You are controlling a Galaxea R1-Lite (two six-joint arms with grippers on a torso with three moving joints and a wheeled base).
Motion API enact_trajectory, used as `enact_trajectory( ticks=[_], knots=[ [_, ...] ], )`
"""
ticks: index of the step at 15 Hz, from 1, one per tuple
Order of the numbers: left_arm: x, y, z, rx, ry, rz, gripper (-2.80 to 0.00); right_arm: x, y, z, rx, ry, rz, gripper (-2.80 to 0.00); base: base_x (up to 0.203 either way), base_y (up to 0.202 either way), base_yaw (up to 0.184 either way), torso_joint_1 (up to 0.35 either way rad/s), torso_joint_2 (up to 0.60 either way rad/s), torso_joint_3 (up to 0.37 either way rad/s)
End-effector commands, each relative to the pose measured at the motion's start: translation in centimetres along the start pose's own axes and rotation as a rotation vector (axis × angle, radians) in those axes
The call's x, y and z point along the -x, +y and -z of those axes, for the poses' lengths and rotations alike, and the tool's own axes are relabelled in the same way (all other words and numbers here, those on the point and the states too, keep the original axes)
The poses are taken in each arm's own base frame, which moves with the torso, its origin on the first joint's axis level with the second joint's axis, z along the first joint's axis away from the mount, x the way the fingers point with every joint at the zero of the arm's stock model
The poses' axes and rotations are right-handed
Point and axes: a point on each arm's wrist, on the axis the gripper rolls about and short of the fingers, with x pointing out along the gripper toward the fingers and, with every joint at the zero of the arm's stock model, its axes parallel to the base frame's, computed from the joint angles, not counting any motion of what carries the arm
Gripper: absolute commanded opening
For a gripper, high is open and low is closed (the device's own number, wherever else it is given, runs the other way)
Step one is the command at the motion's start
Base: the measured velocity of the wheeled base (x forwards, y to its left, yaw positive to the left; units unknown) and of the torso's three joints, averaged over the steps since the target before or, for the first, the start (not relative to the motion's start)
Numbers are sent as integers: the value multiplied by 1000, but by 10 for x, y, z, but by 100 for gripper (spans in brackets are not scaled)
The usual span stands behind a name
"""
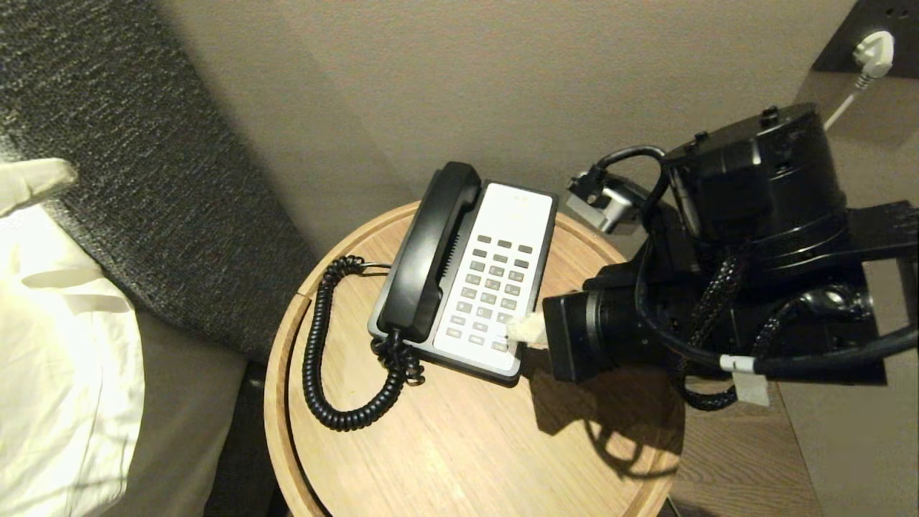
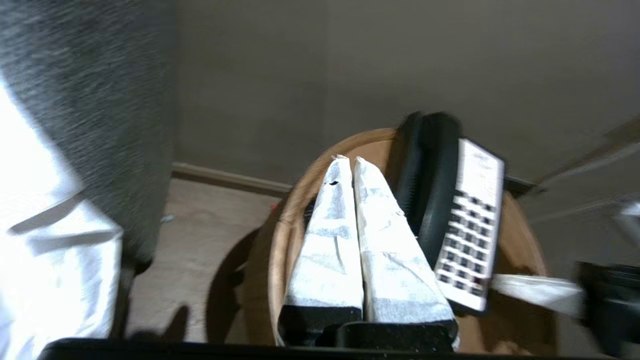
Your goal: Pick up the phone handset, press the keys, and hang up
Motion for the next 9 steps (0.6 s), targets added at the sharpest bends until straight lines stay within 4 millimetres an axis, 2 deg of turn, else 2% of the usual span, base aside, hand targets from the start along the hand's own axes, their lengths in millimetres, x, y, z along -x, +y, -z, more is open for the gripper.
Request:
enact_trajectory(
  ticks=[1, 5, 9],
  knots=[
    [8, 10, 8, 3, -8, -61, -280, 19, 2, -6, -4, -48, -20, -280, 0, 0, 0, 0, 0, 0],
    [36, 38, 35, 8, -60, -272, -280, 34, 3, -10, -5, -93, -24, -280, 0, 0, 0, 0, 0, 0],
    [79, 62, 92, 45, -112, -441, -280, 45, 4, -14, -8, -126, -32, -280, 0, 0, 0, 0, 0, 0]
  ],
)
